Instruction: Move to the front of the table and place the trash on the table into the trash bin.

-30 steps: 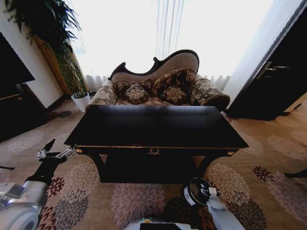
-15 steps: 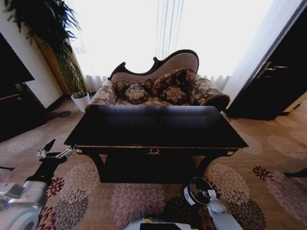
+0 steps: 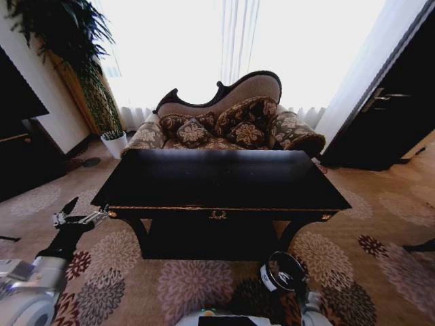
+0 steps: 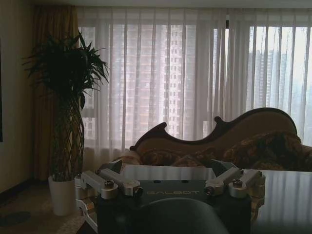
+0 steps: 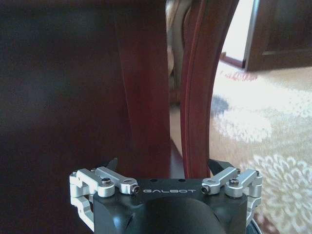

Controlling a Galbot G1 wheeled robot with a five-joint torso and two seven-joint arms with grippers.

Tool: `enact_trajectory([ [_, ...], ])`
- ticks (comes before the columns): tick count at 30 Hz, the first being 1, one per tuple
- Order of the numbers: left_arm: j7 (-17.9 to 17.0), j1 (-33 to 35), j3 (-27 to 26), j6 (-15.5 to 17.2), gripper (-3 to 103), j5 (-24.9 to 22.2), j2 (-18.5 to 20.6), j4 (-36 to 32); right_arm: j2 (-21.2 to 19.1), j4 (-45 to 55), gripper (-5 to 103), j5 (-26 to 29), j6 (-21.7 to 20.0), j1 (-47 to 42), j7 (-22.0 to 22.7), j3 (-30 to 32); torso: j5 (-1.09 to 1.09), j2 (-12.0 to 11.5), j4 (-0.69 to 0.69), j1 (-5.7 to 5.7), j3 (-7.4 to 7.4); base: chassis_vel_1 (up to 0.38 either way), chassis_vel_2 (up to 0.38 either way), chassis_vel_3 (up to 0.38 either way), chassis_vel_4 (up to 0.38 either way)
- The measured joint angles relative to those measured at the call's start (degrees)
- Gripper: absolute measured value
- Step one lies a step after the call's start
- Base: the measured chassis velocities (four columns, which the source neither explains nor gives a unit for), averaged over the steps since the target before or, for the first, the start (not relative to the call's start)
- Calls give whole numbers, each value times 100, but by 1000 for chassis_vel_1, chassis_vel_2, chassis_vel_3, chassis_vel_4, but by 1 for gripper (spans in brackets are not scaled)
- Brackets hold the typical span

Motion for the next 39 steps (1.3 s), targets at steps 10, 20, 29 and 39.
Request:
enact_trajectory([
  [10,0,0,0,0,100,0,0,0,463,2312,100,-60,251,-1404,93,797,1,0,-2,0,0,0,0,0,0],
  [20,0,0,0,0,100,0,0,0,536,3869,100,59,318,-1940,129,1185,2,-1,-2,1,1,0,0,0,0],
  [29,0,0,0,0,100,0,0,0,338,4881,100,116,-45,-1836,272,1389,3,-1,-1,1,1,0,0,0,0],
  [39,0,0,0,0,100,0,0,0,72,5167,100,63,-155,-1673,296,1468,4,-1,-1,1,1,0,0,0,0],
])
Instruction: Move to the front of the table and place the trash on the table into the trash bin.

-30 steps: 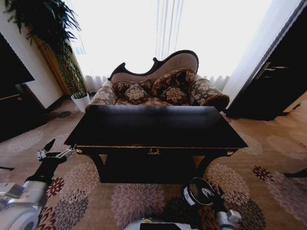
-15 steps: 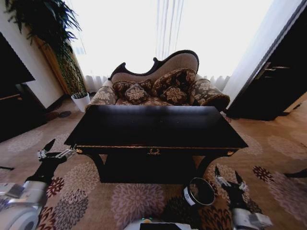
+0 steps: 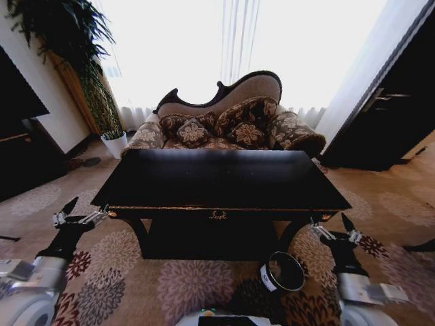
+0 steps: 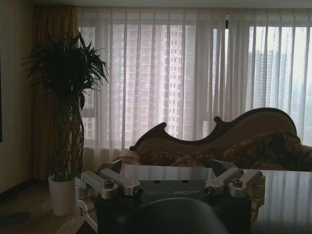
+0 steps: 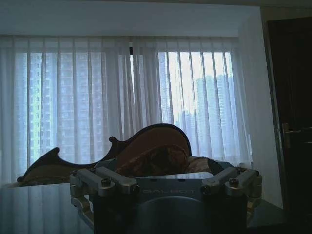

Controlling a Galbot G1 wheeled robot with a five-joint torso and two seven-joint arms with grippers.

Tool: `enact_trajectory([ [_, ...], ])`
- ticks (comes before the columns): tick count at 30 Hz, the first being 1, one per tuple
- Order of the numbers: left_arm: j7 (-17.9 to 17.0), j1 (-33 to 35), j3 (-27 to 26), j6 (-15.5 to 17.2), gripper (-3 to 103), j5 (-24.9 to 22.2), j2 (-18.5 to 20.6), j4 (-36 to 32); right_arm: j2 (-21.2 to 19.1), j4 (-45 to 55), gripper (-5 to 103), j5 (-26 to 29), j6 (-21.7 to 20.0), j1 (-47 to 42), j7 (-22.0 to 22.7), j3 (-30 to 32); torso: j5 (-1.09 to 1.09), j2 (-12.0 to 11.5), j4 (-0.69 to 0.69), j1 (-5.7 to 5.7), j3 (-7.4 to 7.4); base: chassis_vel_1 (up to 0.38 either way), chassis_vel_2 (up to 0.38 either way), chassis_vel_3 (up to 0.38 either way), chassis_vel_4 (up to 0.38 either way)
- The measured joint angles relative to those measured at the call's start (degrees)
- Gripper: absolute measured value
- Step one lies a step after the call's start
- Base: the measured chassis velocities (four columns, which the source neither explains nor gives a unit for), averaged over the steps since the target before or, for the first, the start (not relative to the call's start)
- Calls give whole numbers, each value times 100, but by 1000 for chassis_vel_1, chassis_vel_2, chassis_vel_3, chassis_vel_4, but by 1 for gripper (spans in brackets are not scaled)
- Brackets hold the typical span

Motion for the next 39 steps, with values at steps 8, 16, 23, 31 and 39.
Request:
enact_trajectory([
  [8,0,0,0,0,100,0,0,0,-91,2,100,-48,-32,78,-13,-42,0,0,0,0,0,0,0,0,0],
  [16,0,0,0,0,100,0,0,0,-91,-12,100,-51,-32,81,-16,-46,0,0,0,0,0,0,0,0,0],
  [23,0,0,0,0,100,0,0,0,-88,-24,100,-54,-32,81,-19,-49,0,0,0,0,0,0,0,0,0],
  [31,0,0,0,0,100,0,0,0,-86,-30,100,-54,-32,81,-20,-50,0,0,-1,1,0,0,0,0,0],
  [39,0,0,0,0,100,0,0,0,-86,-33,100,-54,-31,81,-21,-50,-1,0,0,1,0,71,-63,-75,69],
])
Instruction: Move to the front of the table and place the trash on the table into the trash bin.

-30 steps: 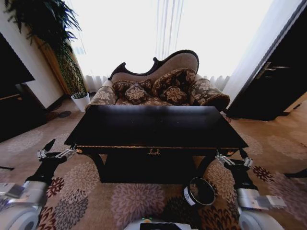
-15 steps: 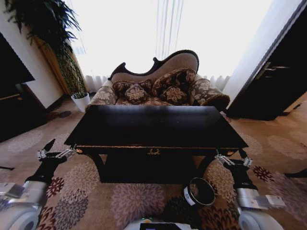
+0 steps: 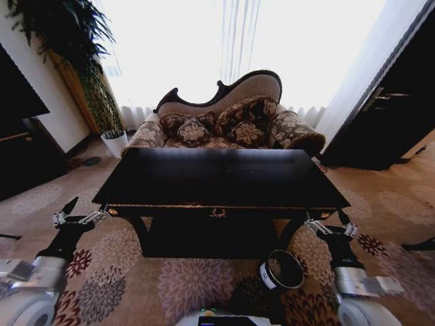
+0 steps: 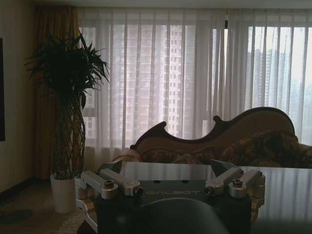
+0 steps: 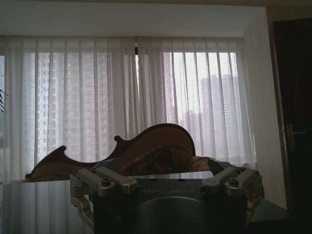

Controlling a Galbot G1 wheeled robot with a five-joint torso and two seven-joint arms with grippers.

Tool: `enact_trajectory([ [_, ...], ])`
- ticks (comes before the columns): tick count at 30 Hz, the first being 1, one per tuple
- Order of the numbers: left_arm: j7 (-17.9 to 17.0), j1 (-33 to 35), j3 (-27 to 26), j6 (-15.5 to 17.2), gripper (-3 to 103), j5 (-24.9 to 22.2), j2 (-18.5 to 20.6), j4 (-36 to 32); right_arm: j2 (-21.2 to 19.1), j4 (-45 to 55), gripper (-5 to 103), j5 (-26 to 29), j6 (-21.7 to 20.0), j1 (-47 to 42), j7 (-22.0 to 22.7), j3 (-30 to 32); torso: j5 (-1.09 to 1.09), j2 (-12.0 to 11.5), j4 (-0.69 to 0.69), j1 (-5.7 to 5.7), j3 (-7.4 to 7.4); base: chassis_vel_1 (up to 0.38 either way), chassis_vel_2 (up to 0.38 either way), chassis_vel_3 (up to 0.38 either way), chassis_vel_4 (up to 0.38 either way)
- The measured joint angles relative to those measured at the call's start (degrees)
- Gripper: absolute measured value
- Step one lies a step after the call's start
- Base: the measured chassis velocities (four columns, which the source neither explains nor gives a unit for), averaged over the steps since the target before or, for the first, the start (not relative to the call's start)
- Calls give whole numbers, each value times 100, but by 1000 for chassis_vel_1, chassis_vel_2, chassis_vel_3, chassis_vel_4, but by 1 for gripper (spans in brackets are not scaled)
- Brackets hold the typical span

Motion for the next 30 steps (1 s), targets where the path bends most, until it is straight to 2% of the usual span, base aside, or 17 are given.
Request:
enact_trajectory([
  [30,0,0,0,0,100,0,0,0,1,-4,100,0,6,-1,0,-1,0,1,-1,-1,0,186,-183,-184,181],
])
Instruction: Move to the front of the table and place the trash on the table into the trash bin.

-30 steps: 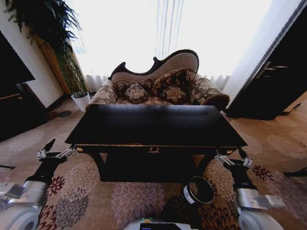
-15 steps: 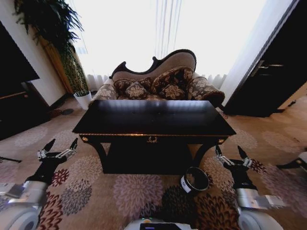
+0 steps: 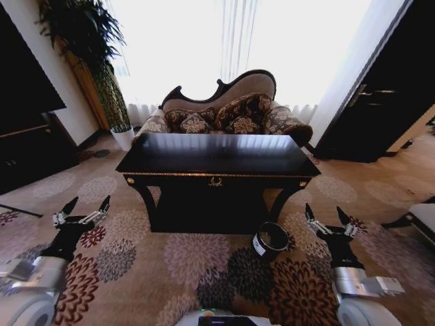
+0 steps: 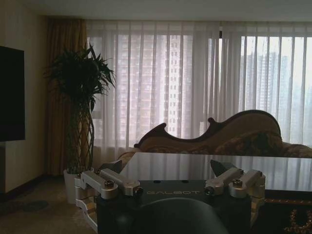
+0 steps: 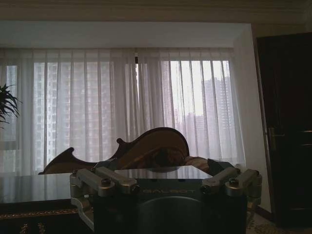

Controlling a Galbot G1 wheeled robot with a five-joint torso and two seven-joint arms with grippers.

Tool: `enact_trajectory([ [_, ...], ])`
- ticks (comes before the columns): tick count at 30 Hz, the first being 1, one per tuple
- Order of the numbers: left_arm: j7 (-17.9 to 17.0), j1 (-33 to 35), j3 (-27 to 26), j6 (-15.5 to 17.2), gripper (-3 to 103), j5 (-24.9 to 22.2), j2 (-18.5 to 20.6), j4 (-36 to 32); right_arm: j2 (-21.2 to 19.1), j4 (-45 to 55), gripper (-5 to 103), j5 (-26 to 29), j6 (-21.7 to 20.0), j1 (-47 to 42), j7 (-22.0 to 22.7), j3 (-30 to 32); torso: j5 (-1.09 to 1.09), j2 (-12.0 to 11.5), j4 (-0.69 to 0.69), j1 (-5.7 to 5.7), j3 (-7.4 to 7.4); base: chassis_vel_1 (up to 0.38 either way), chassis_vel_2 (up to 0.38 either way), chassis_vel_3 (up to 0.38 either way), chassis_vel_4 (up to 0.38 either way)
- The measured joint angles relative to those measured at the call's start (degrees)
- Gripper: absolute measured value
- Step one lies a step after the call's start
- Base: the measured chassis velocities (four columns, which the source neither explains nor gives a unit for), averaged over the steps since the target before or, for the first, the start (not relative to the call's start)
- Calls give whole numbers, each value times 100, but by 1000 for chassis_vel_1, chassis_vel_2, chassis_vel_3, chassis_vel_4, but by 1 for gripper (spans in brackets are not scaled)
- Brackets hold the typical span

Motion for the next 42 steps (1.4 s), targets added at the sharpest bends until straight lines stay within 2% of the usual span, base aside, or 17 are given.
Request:
enact_trajectory([
  [30,0,0,0,0,100,0,0,0,0,0,100,0,0,0,0,0,0,0,2,-1,0,242,-239,-240,240],
  [42,0,-1,0,0,100,0,0,0,0,-1,100,0,-1,1,0,0,0,-4,0,9,3,50,-42,-48,43],
])
